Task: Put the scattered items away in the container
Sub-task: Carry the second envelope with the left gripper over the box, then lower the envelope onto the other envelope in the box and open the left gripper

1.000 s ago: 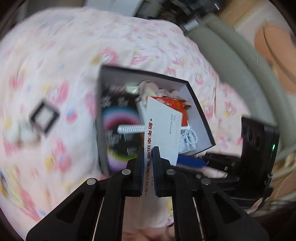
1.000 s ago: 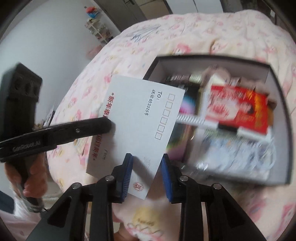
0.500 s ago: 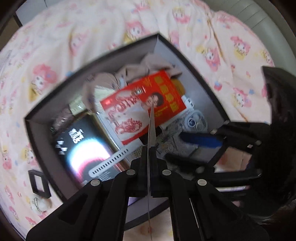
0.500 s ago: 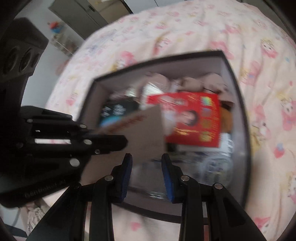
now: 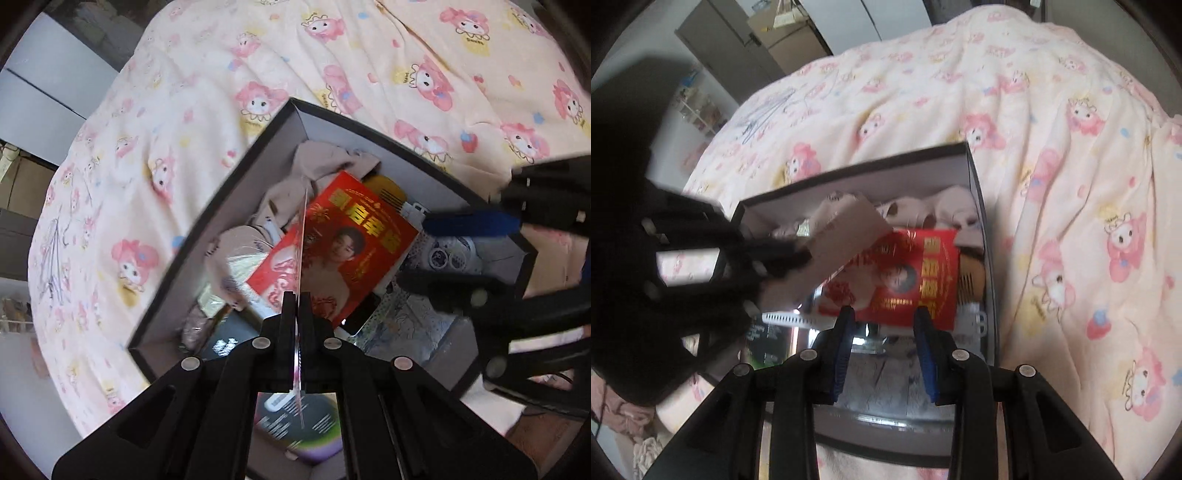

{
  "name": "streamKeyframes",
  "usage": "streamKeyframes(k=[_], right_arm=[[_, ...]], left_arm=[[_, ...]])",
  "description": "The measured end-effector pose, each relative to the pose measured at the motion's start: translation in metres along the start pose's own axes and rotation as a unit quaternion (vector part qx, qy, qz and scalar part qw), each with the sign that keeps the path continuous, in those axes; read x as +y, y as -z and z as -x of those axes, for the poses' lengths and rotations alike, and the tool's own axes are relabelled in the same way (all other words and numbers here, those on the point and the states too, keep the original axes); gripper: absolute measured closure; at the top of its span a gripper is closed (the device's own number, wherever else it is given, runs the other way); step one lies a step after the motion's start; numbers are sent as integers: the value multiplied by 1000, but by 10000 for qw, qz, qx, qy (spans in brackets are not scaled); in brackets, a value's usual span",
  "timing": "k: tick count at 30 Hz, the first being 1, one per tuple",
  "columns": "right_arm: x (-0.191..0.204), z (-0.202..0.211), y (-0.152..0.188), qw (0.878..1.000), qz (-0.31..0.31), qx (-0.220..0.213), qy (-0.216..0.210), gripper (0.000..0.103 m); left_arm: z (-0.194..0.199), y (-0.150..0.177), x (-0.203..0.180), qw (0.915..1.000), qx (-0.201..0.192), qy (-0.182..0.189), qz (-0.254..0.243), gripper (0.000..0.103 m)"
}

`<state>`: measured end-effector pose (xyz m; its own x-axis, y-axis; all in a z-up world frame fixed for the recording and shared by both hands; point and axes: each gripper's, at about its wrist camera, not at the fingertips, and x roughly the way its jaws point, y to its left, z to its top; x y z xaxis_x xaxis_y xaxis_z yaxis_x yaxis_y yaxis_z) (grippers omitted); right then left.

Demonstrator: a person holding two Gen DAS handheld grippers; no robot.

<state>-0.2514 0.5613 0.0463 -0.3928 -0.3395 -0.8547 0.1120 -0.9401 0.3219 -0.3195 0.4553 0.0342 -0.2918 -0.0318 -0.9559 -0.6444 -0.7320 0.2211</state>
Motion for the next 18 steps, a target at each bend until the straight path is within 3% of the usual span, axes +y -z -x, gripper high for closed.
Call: streamKeyframes(k=[6, 9, 11, 14, 18], right_arm=[[-10, 3, -2, 9990, -183, -188, 353, 74], [-14, 9, -4, 9987, -243, -304, 325, 74], [-12, 10, -4, 9989, -159, -321, 295, 74], [-11, -1, 1, 9994, -11, -92, 324, 72], [-2, -27, 13, 9985, 226, 346, 347, 72]], left_arm=[[3, 21, -25, 9988, -354, 339, 18, 95], [-2, 26, -28, 9960, -265, 849, 47, 78], [-9, 30, -23, 9918, -197, 1244, 224, 51], [-15, 43, -8, 9835, -219, 1650, 705, 50], [-14, 56, 16, 9720, -320, 1911, 1328, 50]])
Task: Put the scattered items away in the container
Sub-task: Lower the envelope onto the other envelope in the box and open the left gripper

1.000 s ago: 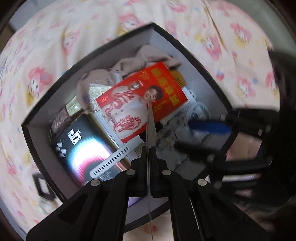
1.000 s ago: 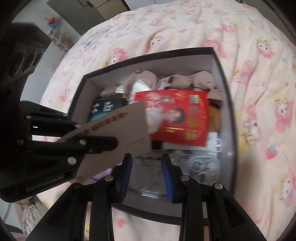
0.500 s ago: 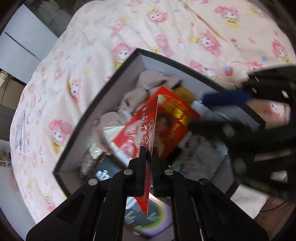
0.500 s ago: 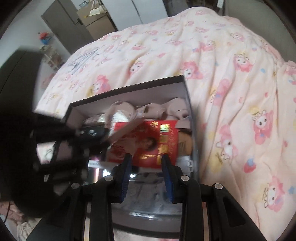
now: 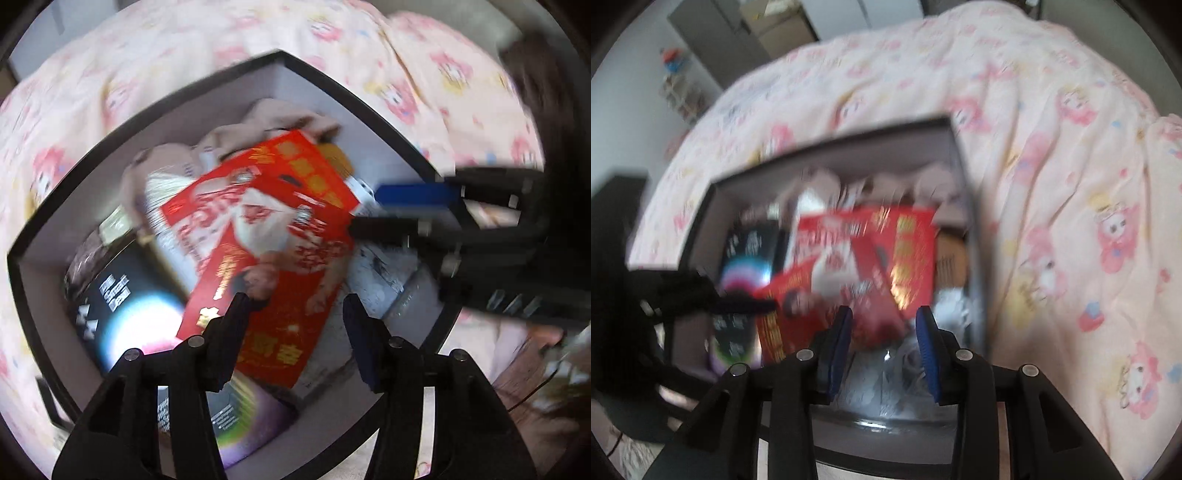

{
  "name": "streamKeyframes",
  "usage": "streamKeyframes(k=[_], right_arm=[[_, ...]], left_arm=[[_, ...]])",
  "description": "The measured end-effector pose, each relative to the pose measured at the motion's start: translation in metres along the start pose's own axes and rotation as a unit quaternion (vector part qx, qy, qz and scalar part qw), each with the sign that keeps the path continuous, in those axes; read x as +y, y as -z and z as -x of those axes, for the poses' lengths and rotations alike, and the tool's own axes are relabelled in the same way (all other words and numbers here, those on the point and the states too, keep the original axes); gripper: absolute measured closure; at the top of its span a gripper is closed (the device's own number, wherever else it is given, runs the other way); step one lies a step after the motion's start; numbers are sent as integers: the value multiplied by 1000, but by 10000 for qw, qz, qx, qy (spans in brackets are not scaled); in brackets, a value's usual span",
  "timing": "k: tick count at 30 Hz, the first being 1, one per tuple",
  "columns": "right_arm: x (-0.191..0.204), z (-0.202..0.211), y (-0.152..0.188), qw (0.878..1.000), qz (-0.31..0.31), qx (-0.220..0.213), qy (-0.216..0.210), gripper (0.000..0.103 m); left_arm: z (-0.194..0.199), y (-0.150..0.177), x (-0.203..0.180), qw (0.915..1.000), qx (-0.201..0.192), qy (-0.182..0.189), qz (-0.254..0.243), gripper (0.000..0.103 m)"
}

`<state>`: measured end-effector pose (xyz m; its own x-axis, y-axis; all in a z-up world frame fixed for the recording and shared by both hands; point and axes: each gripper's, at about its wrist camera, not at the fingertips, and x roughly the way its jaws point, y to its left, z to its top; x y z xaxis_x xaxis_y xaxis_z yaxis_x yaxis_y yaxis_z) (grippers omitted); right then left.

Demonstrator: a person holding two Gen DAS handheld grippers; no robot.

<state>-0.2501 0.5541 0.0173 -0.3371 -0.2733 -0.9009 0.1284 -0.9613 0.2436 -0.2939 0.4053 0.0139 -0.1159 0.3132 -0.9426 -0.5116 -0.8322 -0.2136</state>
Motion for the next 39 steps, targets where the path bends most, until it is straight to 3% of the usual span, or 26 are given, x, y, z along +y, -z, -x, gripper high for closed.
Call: streamKeyframes(k=[2, 5, 7, 10, 13, 16, 23, 26, 31, 34, 39], right_arm=[[8, -4, 2, 9998, 160, -62, 91, 70], [13, -7, 0, 9997, 242, -62, 40, 70], [17, -11, -2, 9993, 366, -3, 96, 70], [26, -21, -5, 9966, 735, 214, 292, 70], [33, -44, -6, 9930, 902, 689, 331, 69], [33, -51, -10, 9930, 895, 649, 421, 69], [30, -54, -18, 9951, 690, 696, 99, 69], [30, -54, -20, 9953, 666, 682, 180, 69], [33, -43, -30, 9975, 621, 227, 267, 69], [38, -47, -33, 9963, 737, 264, 355, 69], [30, -56, -26, 9945, 766, 675, 243, 69]], left_arm=[[5, 3, 3, 9999, 3, 97, 49, 50], [9, 10, 5, 9996, 36, -141, 257, 50], [3, 15, 18, 9948, 349, -301, 903, 53], [-11, 27, 42, 9793, 710, 189, 1885, 64], [-7, 24, 47, 9756, 572, 201, 2108, 69], [-8, 17, 51, 9714, 471, 249, 2314, 68], [4, 10, 51, 9614, 152, 844, 2613, 68], [3, 3, 45, 9624, 137, 880, 2567, 68], [-3, -14, 43, 9586, -164, 1194, 2581, 68], [4, -16, 40, 9600, -304, 1055, 2575, 68], [-11, -6, 44, 9694, 94, 770, 2330, 68]])
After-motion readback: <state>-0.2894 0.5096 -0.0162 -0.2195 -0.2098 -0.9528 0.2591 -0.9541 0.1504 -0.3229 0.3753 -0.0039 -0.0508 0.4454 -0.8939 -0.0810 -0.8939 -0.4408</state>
